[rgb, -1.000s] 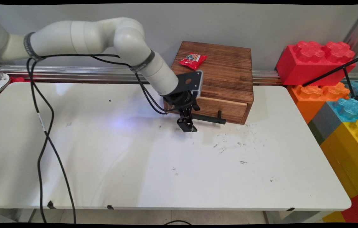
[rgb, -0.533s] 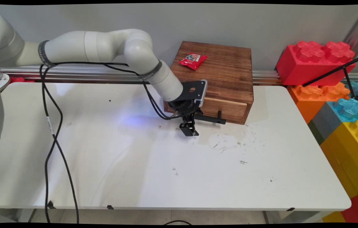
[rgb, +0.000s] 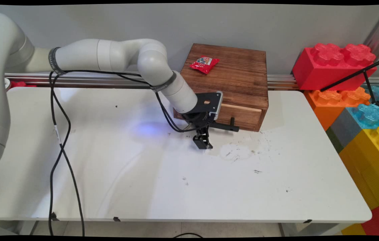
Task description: Open the drawer
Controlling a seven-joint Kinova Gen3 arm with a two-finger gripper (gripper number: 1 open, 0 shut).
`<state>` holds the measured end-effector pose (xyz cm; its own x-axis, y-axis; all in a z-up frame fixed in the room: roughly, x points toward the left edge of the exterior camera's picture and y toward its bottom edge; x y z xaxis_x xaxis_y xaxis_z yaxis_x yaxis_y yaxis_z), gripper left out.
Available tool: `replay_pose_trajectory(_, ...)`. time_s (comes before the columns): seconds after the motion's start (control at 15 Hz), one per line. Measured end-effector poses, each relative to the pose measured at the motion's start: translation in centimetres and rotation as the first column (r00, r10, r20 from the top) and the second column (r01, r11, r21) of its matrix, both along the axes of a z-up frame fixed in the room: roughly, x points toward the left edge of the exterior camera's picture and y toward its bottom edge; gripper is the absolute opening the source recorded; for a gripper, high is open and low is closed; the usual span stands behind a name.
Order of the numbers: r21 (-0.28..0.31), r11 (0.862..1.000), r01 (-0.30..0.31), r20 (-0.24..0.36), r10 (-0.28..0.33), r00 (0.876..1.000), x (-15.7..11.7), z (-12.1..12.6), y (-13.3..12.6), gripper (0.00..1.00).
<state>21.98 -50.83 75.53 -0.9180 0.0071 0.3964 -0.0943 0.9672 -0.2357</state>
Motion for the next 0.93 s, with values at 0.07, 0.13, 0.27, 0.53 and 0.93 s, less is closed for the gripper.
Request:
replay_pose_trajectory(0.07, 0.003, 1.0, 0.0, -0.002, 0.0, 1.0, -0.2, -0.1, 0.2, 1.0)
replay_pose_trajectory(0.13, 0.006, 1.0, 0.0, -0.004, 0.0, 1.0, -0.4, -0.1, 0.4, 1.0)
replay_pose_trajectory(0.27, 0.012, 1.0, 0.0, -0.008, 0.0, 1.0, -0.8, 0.0, 0.9, 1.0)
replay_pose_trajectory(0.53, 0.029, 1.0, 0.0, -0.013, 0.0, 1.0, -1.3, 0.2, 2.3, 1.0)
replay_pose_trajectory(0.93, 0.054, 0.999, 0.0, -0.01, 0.001, 1.0, -1.4, 0.4, 4.6, 1.0)
